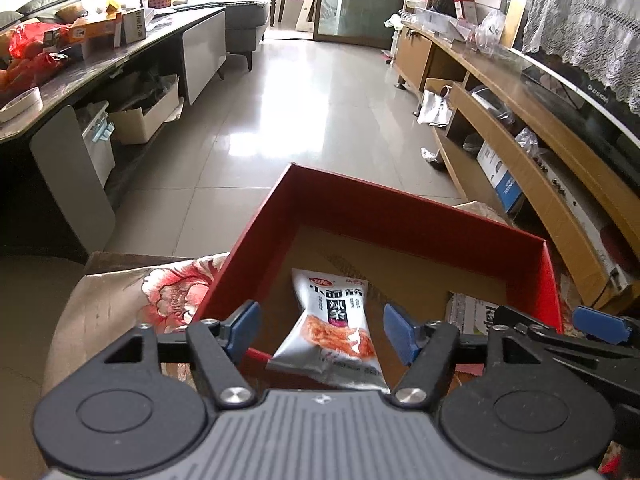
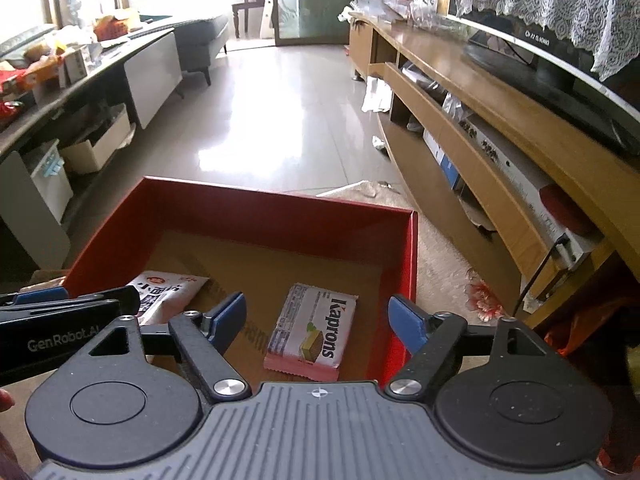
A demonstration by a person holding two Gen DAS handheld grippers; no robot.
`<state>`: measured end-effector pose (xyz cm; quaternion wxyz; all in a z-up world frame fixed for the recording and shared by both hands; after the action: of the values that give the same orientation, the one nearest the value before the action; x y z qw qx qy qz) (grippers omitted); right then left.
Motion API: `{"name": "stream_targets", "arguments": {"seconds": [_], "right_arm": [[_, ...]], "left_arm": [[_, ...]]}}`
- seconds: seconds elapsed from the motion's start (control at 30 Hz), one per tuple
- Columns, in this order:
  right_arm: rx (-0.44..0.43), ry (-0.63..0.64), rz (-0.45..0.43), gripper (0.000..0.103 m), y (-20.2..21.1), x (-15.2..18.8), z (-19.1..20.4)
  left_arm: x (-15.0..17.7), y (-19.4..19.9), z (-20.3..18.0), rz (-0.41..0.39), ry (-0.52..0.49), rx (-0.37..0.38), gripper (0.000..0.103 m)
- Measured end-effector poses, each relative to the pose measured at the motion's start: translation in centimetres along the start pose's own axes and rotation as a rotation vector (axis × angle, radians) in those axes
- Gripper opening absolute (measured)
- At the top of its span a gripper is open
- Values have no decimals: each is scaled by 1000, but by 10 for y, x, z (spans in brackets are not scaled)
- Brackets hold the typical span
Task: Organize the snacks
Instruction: 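Open both tools to drop the packs into the red box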
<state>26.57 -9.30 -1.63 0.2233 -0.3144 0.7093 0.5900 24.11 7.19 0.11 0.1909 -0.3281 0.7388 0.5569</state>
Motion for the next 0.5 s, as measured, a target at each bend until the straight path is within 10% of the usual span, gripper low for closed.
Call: {"name": "stream_targets", "arguments": {"seconds": [0.5], "right_arm": [[4, 41, -1, 84, 25, 15, -3]], "left_arm": [[25, 28, -3, 19, -6, 27, 69]]}}
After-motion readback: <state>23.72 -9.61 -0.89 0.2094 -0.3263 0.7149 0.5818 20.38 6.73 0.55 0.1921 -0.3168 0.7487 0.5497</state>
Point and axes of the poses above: each gripper's, at about its wrist camera, not at the fingertips, and y roughly against the way its jaws point, z to its left, x to its underside, the point moved 5 cm from there along -y, roughly the way its jaws point, and after that the axes turned 15 degrees about x, right-handed, at the moved point
